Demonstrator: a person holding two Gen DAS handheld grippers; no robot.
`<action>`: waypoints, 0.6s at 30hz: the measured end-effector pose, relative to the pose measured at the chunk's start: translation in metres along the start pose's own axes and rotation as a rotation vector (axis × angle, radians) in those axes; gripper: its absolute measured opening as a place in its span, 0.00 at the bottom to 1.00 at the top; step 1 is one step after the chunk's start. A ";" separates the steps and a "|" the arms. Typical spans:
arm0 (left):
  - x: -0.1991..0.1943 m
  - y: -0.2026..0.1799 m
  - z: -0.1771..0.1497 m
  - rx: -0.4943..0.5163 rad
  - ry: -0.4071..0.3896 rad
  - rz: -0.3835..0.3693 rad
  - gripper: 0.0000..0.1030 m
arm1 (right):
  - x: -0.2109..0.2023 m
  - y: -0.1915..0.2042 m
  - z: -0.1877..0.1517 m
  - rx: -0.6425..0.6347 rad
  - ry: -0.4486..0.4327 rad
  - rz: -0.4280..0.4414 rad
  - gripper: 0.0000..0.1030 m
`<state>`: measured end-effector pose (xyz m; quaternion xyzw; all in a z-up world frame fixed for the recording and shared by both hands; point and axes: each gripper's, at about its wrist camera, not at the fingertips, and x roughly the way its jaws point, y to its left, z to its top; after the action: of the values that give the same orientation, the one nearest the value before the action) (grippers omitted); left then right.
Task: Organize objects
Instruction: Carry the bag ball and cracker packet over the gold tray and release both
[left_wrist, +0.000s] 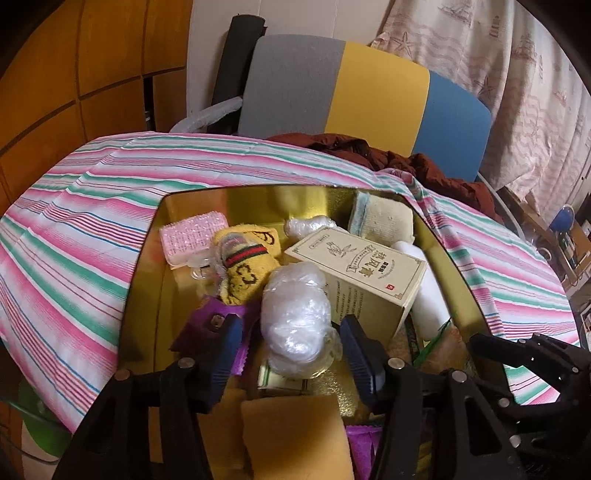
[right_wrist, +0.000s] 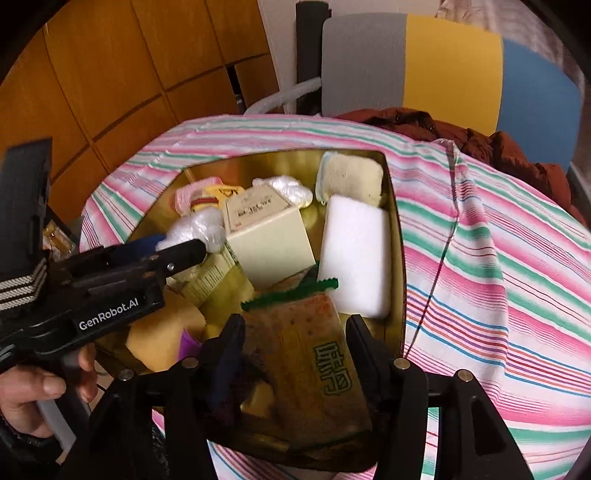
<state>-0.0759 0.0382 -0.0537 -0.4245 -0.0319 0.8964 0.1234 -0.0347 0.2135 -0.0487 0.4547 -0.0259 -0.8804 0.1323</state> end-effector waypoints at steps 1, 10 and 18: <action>-0.004 0.002 -0.001 -0.006 -0.008 -0.010 0.57 | -0.004 0.001 0.000 0.002 -0.014 0.001 0.56; -0.028 0.017 -0.008 -0.038 -0.049 -0.028 0.60 | 0.012 0.023 -0.006 -0.077 -0.003 -0.028 0.56; -0.051 0.022 -0.010 -0.029 -0.091 0.063 0.61 | 0.018 0.022 -0.008 -0.052 0.002 -0.033 0.55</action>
<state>-0.0411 0.0039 -0.0254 -0.3857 -0.0372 0.9177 0.0873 -0.0334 0.1885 -0.0642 0.4522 0.0044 -0.8824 0.1296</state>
